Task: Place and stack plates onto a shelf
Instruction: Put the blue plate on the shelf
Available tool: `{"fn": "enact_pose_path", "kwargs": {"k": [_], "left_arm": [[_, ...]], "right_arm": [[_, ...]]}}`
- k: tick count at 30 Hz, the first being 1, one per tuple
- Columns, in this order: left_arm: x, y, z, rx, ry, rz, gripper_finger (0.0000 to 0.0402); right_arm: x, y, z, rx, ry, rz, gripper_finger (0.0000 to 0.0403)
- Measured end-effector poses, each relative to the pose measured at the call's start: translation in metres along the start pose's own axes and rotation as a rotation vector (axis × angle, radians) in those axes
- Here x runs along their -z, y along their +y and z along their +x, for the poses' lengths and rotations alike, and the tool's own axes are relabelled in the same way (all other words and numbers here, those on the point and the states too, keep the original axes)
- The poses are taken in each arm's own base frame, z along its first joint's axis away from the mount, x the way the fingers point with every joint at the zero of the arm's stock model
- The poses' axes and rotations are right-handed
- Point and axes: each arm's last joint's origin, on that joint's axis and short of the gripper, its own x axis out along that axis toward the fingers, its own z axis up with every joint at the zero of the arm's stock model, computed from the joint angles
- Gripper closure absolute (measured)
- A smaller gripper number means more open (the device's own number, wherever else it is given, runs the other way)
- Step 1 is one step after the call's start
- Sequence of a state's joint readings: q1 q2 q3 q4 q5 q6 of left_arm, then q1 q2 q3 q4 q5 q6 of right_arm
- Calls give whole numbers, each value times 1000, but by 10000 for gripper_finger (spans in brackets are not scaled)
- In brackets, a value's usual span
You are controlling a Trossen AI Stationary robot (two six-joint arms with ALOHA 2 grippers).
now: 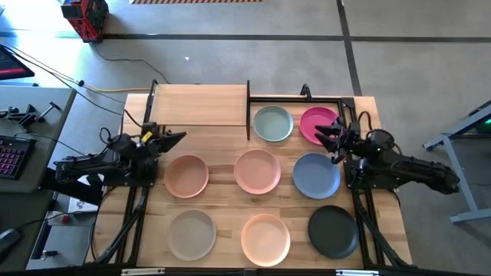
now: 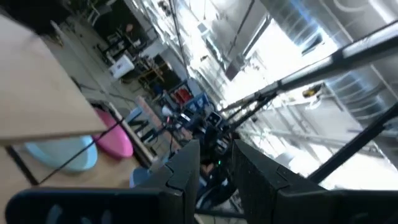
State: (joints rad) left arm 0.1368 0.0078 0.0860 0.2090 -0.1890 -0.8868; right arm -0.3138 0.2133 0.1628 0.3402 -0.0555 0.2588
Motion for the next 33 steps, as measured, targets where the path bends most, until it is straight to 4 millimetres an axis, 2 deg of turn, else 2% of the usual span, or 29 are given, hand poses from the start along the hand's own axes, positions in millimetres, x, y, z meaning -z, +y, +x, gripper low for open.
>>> {"fn": "enact_pose_path", "kwargs": {"k": [8,15,23,33], "left_arm": [[-26,-31,4,19,-79,84,316],[-45,-60,23,2,-66,203,316],[-58,-85,53,-37,-21,433,316],[-47,-83,77,-29,128,832,316]], "right_arm": [[-59,12,24,86,120,-188,258],[-88,16,61,165,311,-328,258],[-86,12,109,148,556,-461,258],[-47,0,152,147,780,-453,258]]}}
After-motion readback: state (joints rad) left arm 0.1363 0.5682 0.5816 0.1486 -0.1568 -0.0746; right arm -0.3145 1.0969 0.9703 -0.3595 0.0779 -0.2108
